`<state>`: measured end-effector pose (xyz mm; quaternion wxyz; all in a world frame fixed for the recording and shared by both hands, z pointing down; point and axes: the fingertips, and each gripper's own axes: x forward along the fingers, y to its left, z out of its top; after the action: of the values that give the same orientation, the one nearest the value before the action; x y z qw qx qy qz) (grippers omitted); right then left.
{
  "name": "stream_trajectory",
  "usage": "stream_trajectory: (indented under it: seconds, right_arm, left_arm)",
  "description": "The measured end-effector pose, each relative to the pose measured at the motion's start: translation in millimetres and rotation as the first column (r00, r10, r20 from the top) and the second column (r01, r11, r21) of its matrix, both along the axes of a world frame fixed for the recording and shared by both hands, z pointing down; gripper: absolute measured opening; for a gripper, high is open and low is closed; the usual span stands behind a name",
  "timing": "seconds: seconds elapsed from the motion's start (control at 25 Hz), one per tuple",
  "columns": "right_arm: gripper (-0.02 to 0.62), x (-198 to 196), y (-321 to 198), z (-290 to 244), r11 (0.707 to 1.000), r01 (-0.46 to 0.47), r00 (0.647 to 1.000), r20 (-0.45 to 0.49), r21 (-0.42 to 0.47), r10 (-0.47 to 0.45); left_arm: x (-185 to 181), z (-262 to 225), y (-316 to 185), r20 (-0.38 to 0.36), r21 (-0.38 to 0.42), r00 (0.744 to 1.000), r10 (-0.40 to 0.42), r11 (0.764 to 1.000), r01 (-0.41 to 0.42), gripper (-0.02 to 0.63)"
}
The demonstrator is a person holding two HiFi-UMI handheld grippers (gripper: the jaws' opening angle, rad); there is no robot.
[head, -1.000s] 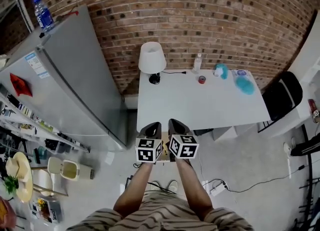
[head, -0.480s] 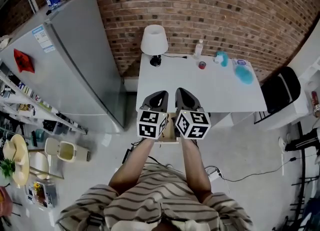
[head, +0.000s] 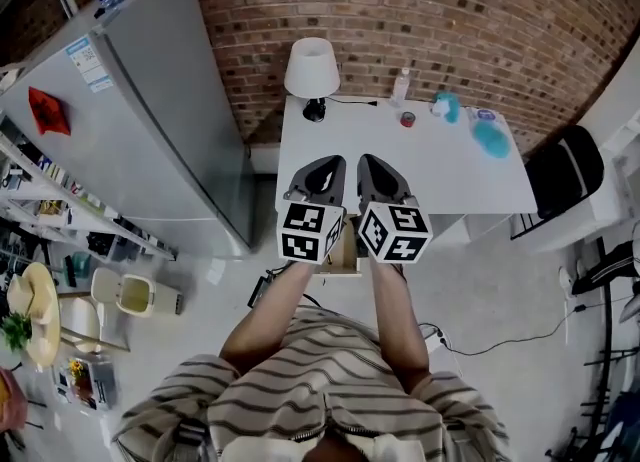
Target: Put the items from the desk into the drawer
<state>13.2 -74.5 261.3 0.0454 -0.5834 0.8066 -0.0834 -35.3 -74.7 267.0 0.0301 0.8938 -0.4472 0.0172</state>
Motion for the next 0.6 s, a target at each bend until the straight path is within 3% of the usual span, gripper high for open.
stream_trajectory:
  seconds: [0.6]
  right_arm:
    - [0.011, -3, -1, -6, 1.0, 0.0, 1.0, -0.02, 0.018, 0.0]
  left_arm:
    - [-6, -17, -1, -0.019, 0.04, 1.0, -0.007, 0.999, 0.008, 0.006]
